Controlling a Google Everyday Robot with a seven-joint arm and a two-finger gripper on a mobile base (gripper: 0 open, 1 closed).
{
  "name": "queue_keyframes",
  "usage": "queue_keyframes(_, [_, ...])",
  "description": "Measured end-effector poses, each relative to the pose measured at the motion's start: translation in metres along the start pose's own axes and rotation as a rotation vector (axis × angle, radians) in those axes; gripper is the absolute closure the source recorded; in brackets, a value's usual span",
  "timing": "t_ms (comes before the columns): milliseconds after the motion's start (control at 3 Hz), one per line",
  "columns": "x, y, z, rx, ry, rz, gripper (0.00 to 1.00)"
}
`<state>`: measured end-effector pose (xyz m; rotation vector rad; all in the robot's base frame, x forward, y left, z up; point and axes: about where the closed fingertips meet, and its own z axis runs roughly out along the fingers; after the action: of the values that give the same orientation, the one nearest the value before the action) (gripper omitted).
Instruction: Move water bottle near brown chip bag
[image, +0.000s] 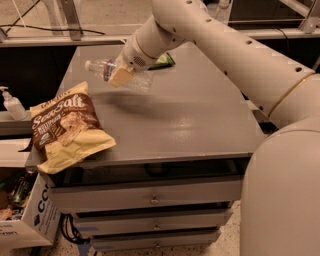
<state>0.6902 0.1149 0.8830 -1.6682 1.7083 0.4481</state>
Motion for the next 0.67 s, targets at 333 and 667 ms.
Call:
queue_keyframes(333, [-0.005, 0.005, 0.009, -0.016, -0.002, -0.004, 1.00])
queue_keyframes(667, [-0.006, 0.020, 0.026, -0.065, 0.003, -0.004, 1.00])
